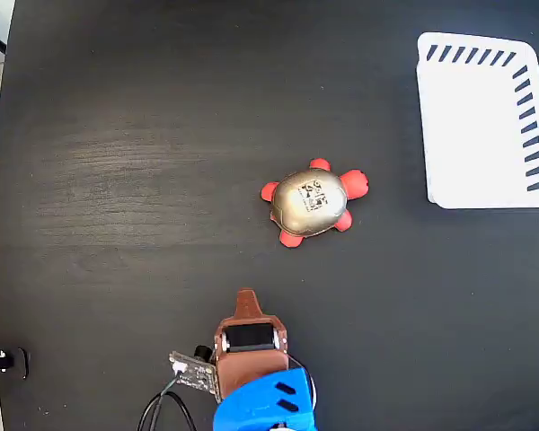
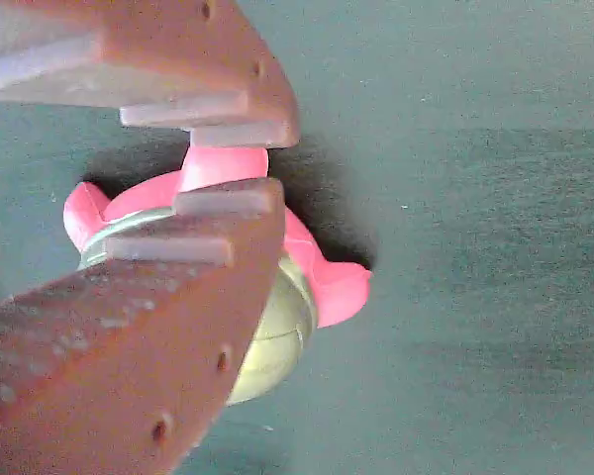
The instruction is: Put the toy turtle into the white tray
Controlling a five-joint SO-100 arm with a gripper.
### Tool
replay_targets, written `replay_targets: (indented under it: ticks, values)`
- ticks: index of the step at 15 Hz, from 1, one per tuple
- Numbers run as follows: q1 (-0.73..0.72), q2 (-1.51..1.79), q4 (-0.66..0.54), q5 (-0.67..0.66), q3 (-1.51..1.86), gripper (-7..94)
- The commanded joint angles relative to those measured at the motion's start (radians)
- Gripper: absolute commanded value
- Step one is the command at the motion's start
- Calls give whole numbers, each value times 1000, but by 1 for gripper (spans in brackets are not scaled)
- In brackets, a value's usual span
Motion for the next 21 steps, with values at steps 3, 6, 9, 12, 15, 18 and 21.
replay_targets:
  ticks: [3, 6, 9, 12, 15, 18, 21]
  values:
    - [-9, 11, 9, 15, -25, 0]
    - [-2, -67, -35, 25, -35, 0]
    - [23, -348, -133, 37, -166, 0]
    - [124, -678, -155, -38, -422, 0]
    - [227, -900, -130, -163, -632, 0]
    - [262, -1066, -54, -247, -801, 0]
    - [253, -1221, 81, -305, -950, 5]
